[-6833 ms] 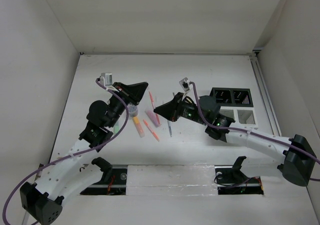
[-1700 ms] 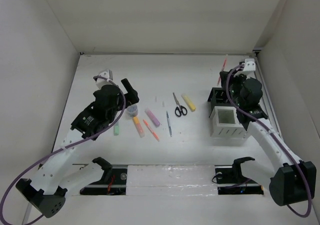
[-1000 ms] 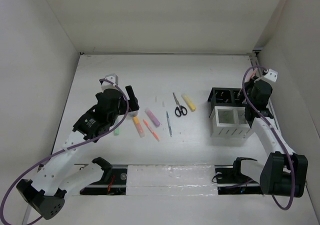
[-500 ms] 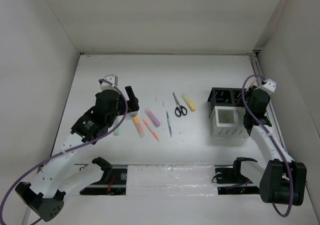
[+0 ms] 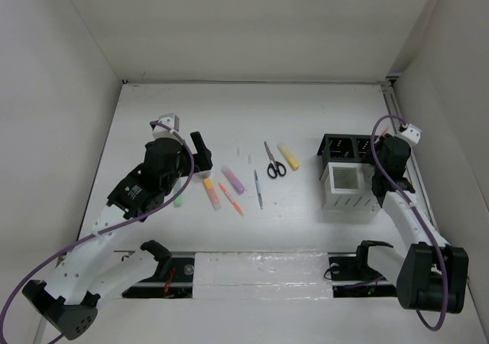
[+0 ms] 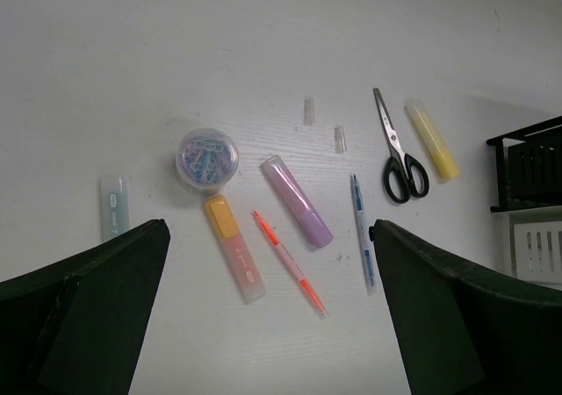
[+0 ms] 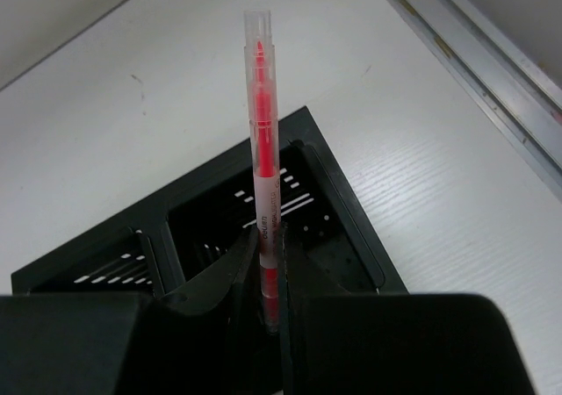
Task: Sort the stationery into containers
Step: Place the pen in the storage box.
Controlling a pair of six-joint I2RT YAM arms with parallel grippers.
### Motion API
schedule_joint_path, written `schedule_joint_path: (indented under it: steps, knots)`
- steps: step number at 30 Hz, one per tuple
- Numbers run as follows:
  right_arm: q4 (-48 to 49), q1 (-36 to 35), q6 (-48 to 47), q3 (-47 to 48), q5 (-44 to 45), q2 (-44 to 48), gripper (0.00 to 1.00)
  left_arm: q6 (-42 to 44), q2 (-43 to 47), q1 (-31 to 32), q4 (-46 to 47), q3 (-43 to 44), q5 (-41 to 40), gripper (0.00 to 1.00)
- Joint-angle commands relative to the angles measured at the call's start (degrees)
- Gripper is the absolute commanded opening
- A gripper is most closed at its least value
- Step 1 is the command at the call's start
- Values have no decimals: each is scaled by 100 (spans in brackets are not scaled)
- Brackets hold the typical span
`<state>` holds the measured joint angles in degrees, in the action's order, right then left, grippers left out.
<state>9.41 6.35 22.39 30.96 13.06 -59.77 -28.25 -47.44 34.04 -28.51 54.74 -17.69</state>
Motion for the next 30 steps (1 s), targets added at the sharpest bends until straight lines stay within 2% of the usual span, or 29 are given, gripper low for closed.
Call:
schedule_joint_path:
  steps: [1,10,15,19,22,30]
  knots:
    - [-237,-11,143,199,83,-35,0,92,33,6,153,-60,29,100]
    - [-370,-11,143,253,206,-87,10,92,33,6,153,-60,29,100]
    - [-370,-11,143,305,153,-202,25,92,33,6,153,-60,-23,100]
    - [-422,-11,143,305,101,-202,28,92,33,6,153,-60,-24,100]
    - [-475,-11,143,358,39,-80,42,92,33,6,153,-60,-24,100]
    - [-738,-64,195,524,-373,413,62,92,33,6,153,-60,-24,100]
